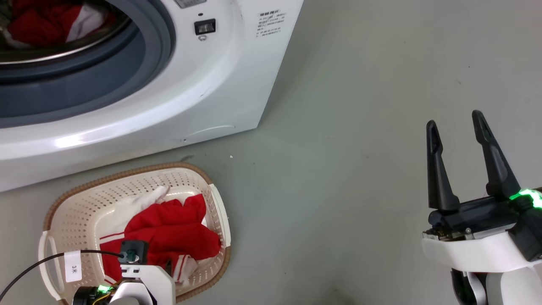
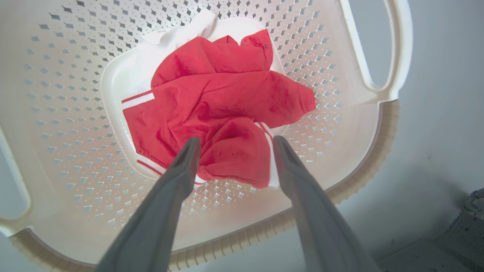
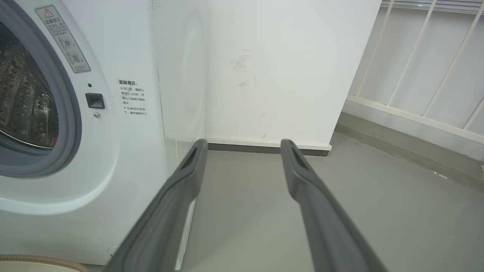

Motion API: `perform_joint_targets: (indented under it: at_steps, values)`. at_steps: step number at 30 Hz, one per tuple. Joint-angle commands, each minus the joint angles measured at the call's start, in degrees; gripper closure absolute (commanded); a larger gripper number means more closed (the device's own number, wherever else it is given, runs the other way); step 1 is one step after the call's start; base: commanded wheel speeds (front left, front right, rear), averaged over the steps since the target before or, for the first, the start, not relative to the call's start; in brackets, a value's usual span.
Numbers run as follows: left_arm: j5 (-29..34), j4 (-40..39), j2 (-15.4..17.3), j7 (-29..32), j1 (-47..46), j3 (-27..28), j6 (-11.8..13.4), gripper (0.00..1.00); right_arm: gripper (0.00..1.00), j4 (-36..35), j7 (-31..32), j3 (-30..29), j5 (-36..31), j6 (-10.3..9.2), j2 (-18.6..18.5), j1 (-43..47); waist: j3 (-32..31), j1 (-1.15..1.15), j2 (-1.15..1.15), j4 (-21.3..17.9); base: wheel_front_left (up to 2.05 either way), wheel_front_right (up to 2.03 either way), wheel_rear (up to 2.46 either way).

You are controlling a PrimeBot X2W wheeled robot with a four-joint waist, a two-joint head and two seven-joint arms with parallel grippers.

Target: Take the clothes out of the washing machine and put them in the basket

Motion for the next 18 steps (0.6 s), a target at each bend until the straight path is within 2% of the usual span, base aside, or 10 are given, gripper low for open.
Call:
perform_joint_targets:
  at_steps: [1,8,13,18]
  values:
    - [0.2,0.1,-0.2,-0.4,-0.1,0.0,0.1,0.00,0.00,0.1,-0.1,0.0,-0.2,-0.02,0.0,0.5,-0.9,0.00,0.00,0.2,0.00,0.00,0.00]
    - [0.3,-1.2,-0.7,-1.4,1.8,0.8,0.7,0.00,0.00,0.9,-0.1,0.1,-0.9,-0.02,0.0,2.4,-5.6,0.00,0.00,1.3,0.00,0.00,0.00]
    - [3.2,-10.1,0.9,-1.3,4.8,3.8,3.6,0.00,0.00,1.4,-0.1,-0.1,-1.5,-0.02,0.0,4.1,-9.1,0.00,0.00,2.6,0.00,0.00,0.00]
    - [8.3,-20.5,1.5,-1.4,9.5,9.3,6.6,0.00,0.00,2.0,-0.1,-0.2,-2.1,-0.02,0.0,6.2,-12.7,0.00,0.00,4.0,0.00,0.00,0.00]
